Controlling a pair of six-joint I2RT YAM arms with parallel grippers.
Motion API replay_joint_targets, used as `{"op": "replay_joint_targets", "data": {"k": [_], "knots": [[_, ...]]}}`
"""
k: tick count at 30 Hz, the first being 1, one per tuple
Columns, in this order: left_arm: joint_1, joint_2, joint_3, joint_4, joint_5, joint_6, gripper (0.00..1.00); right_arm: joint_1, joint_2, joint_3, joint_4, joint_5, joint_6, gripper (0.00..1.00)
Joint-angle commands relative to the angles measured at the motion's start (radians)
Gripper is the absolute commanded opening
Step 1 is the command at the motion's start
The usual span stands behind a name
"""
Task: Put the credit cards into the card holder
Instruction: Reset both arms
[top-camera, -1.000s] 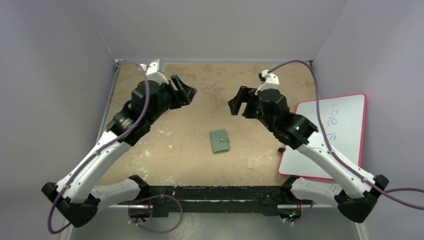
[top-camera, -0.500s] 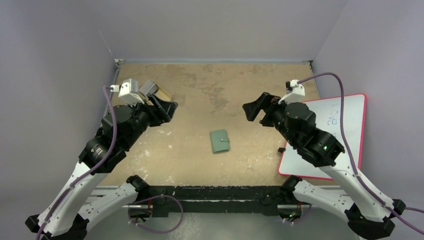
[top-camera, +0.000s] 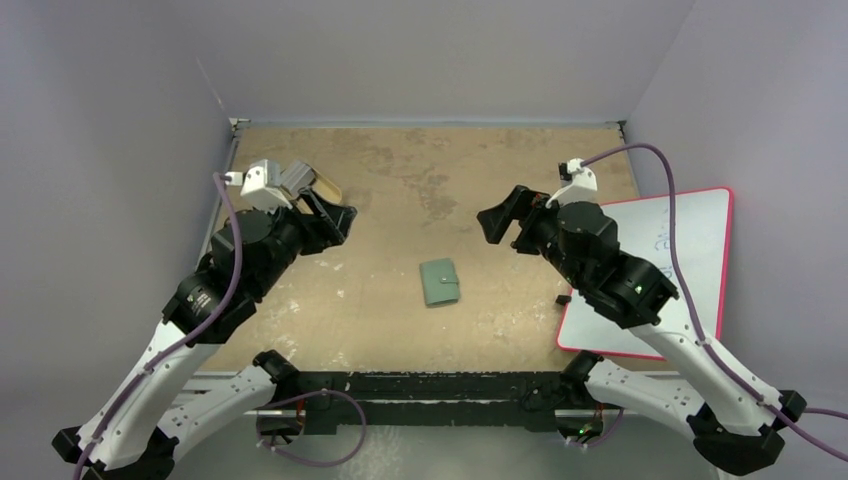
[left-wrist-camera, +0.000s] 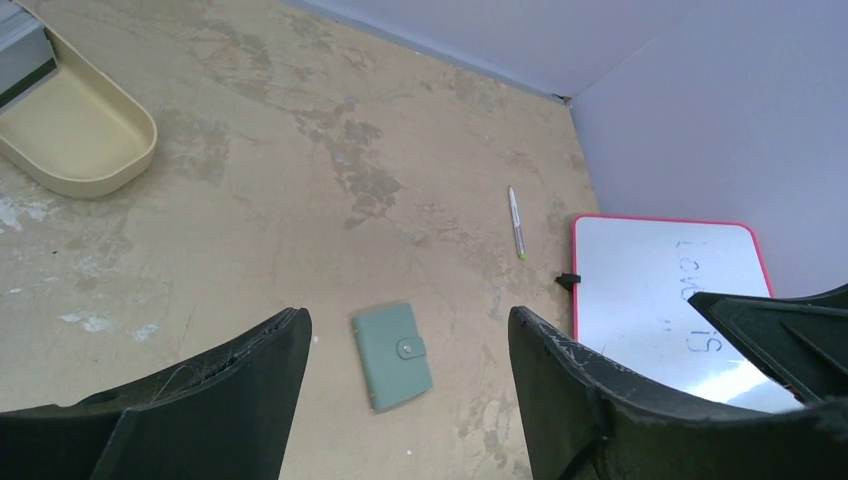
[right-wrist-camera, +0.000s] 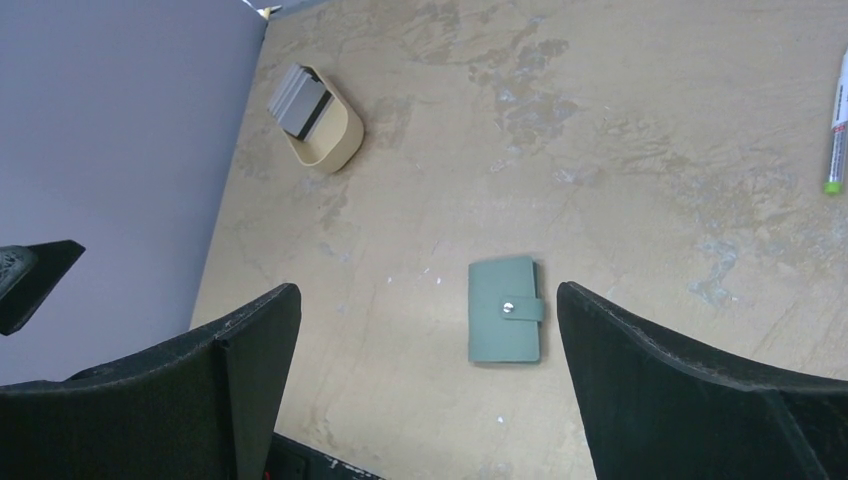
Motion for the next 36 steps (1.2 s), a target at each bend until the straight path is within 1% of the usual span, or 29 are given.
{"op": "replay_joint_targets", "data": {"k": [1, 13, 22, 36], "knots": [[0.000, -0.017, -0.011, 0.012, -0.057, -0.003, 0.72, 0.001, -0.001, -0.010, 0.028, 0.003, -0.002, 0.99], [0.000, -0.023, -0.010, 0.020, -0.071, 0.011, 0.73, 0.002, -0.006, 0.024, 0.031, 0.020, -0.037, 0.98], [0.001, -0.001, 0.064, 0.016, -0.111, 0.056, 0.73, 0.001, -0.021, 0.096, 0.012, 0.057, -0.084, 0.98], [0.000, -0.012, 0.067, 0.017, -0.119, 0.064, 0.73, 0.001, -0.024, 0.084, 0.013, 0.044, -0.092, 0.98]]}}
